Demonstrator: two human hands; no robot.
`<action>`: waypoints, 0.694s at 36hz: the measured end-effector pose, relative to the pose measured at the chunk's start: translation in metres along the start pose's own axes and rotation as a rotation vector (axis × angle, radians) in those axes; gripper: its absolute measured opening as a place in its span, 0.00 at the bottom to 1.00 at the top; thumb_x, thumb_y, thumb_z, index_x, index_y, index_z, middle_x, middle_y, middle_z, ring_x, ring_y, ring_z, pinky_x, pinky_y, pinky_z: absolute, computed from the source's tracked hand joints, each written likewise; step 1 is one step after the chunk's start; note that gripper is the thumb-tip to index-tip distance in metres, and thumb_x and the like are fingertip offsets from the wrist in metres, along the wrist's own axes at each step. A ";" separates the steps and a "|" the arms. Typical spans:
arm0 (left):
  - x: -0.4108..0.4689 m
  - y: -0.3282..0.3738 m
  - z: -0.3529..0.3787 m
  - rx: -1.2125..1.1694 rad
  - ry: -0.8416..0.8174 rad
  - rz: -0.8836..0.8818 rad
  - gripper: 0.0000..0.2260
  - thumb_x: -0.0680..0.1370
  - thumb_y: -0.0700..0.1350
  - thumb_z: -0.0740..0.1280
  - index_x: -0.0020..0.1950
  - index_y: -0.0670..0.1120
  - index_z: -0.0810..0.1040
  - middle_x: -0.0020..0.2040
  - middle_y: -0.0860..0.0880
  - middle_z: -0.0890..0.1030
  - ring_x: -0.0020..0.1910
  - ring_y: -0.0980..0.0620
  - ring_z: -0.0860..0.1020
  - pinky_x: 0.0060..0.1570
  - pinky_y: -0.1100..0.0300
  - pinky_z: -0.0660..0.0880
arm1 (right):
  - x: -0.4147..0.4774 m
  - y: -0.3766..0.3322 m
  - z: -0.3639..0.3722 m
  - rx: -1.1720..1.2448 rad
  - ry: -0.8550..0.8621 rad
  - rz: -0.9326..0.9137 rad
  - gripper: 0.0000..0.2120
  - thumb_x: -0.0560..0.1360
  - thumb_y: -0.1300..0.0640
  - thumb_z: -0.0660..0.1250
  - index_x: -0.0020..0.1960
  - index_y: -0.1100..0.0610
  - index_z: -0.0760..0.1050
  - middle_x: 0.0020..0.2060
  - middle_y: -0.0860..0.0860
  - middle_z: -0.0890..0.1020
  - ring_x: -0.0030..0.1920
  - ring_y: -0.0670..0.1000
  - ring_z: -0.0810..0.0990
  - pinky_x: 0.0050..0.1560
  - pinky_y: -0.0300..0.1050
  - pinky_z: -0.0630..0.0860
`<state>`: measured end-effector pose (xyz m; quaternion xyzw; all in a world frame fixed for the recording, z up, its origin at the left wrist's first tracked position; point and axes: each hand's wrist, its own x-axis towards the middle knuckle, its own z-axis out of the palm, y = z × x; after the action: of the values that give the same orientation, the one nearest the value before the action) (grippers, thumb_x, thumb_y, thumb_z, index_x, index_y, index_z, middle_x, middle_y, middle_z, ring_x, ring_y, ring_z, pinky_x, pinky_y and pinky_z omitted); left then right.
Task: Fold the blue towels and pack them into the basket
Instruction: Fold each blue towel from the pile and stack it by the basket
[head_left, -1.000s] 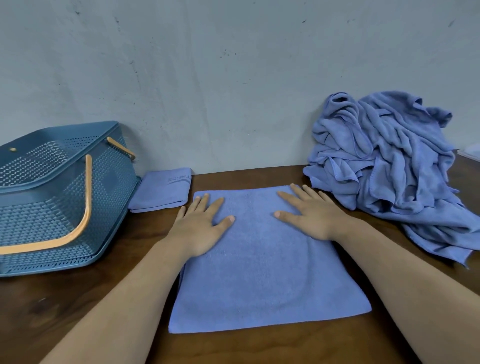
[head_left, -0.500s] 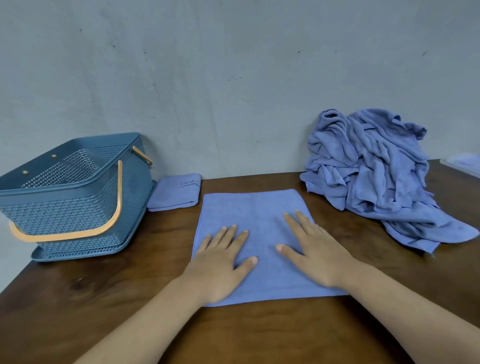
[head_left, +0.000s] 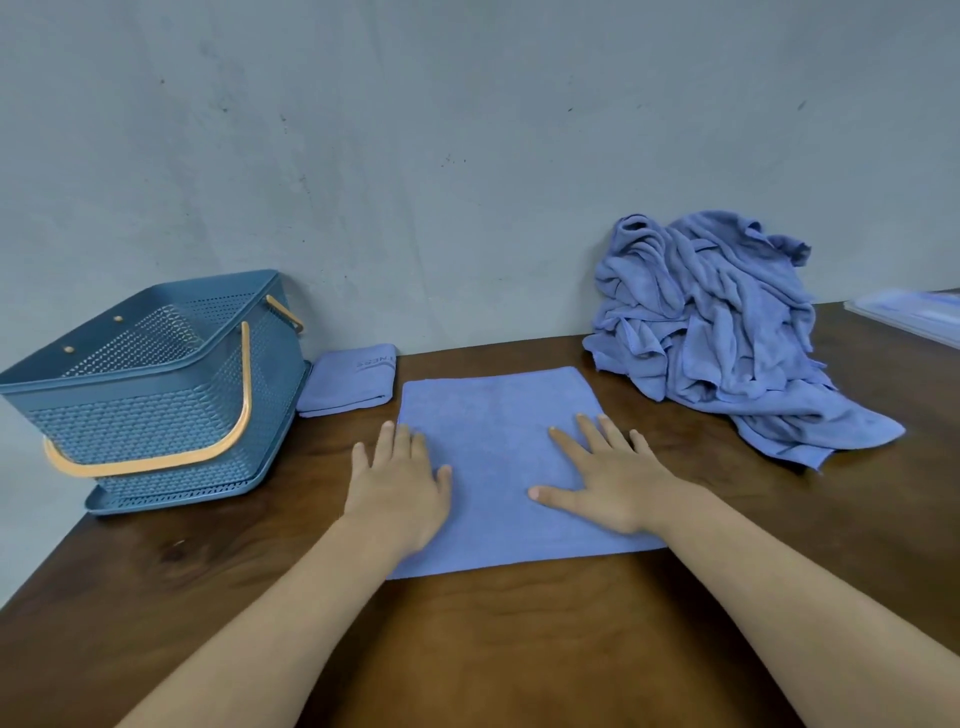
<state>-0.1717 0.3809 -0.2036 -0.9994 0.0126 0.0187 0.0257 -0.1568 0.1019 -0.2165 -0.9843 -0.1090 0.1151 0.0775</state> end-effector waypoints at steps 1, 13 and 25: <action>0.003 0.013 -0.002 -0.029 0.028 0.050 0.31 0.88 0.59 0.45 0.87 0.45 0.47 0.87 0.46 0.45 0.86 0.45 0.41 0.83 0.40 0.46 | 0.000 -0.002 -0.002 -0.002 -0.014 0.009 0.55 0.66 0.11 0.44 0.84 0.37 0.35 0.84 0.48 0.33 0.83 0.54 0.31 0.82 0.66 0.38; 0.059 0.030 0.019 -0.261 -0.080 0.111 0.30 0.85 0.66 0.44 0.87 0.59 0.46 0.87 0.54 0.43 0.86 0.49 0.41 0.83 0.43 0.41 | -0.003 -0.007 0.008 0.028 0.067 0.023 0.55 0.64 0.10 0.42 0.84 0.36 0.37 0.84 0.46 0.35 0.83 0.52 0.30 0.81 0.66 0.35; 0.120 -0.004 0.003 -0.281 -0.003 0.102 0.32 0.86 0.63 0.52 0.87 0.49 0.54 0.87 0.48 0.52 0.86 0.47 0.49 0.83 0.45 0.50 | -0.003 -0.007 0.008 0.037 0.075 0.014 0.54 0.65 0.11 0.42 0.84 0.35 0.37 0.84 0.45 0.36 0.83 0.51 0.31 0.81 0.67 0.35</action>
<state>-0.0521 0.3826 -0.2110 -0.9912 0.0605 0.0229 -0.1156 -0.1633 0.1086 -0.2226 -0.9871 -0.0969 0.0805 0.0989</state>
